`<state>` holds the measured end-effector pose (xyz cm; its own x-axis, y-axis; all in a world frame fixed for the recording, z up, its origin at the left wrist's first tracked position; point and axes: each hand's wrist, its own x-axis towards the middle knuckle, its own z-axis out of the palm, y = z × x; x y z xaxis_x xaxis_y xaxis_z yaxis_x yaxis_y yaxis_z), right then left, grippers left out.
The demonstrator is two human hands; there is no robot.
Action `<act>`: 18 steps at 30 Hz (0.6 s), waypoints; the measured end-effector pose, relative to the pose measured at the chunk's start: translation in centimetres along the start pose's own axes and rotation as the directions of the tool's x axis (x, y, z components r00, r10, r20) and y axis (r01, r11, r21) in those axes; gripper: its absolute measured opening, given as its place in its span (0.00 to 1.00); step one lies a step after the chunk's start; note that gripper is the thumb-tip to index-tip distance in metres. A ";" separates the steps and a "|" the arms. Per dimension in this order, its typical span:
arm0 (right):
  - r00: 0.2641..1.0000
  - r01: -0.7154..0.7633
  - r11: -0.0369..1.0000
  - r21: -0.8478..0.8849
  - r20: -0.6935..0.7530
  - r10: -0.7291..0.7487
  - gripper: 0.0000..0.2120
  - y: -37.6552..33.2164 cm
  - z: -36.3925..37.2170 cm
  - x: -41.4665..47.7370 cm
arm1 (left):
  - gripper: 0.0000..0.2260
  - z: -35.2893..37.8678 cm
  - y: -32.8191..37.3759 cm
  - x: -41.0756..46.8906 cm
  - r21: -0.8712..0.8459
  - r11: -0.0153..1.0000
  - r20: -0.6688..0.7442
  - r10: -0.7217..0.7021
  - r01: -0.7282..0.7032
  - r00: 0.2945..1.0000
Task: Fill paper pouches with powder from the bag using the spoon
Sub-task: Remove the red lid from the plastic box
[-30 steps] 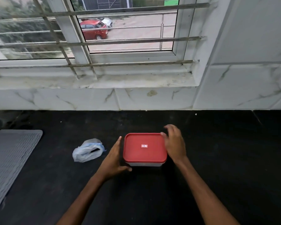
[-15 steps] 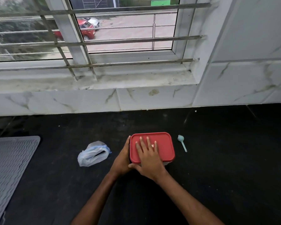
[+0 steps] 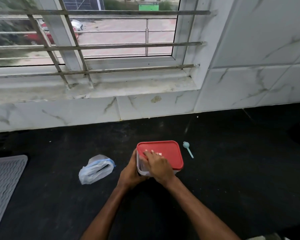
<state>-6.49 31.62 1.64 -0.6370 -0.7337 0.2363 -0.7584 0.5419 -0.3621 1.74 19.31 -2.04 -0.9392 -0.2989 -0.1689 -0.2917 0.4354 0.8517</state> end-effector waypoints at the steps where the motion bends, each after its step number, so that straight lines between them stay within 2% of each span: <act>1: 0.997 -0.058 0.991 0.120 -0.033 0.063 0.21 0.2 -0.6 0.2 | 0.51 -0.1 0.4 -0.2 0.003 1.000 -0.008 0.001 -0.001 1.000; 3: 0.975 -0.124 0.955 0.269 -0.148 0.168 0.26 0.5 -1.9 0.5 | 0.51 -0.1 1.0 -0.5 -0.018 1.000 -0.040 -0.008 0.007 0.999; 4: 0.961 -0.118 0.943 0.311 -0.202 0.187 0.25 0.7 -2.5 0.7 | 0.51 -0.1 1.1 -0.6 -0.038 0.999 -0.046 -0.011 0.009 0.999; 6: 0.946 -0.093 0.909 0.407 -0.248 0.208 0.16 1.1 -3.9 1.0 | 0.52 -0.3 1.4 -0.9 -0.045 0.999 -0.027 -0.007 0.005 1.000; 8: 0.951 -0.079 0.904 0.420 -0.240 0.194 0.14 1.8 -5.1 1.5 | 0.53 -0.4 2.0 -0.9 -0.031 0.999 0.005 -0.007 0.007 1.000; 11: 0.937 -0.070 0.918 0.389 -0.291 0.195 0.17 2.5 -6.4 2.4 | 0.52 -0.5 2.7 -1.1 -0.013 1.000 0.017 -0.013 0.013 1.000; 15: 0.827 -0.137 0.850 0.509 -0.414 0.381 0.17 3.9 -8.8 3.9 | 0.51 -0.9 3.1 -1.3 0.044 0.998 0.062 -0.039 0.036 0.997; 18: 0.708 -0.228 0.815 0.533 -0.484 0.515 0.19 6.7 -10.3 5.2 | 0.58 -1.6 2.9 -1.0 0.052 0.999 0.146 -0.016 0.008 0.989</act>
<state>-16.23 35.65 9.71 -0.9078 -0.0420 0.4173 -0.3994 0.3905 -0.8295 2.13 19.54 1.41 -0.9509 -0.1785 -0.2528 -0.3083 0.4763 0.8235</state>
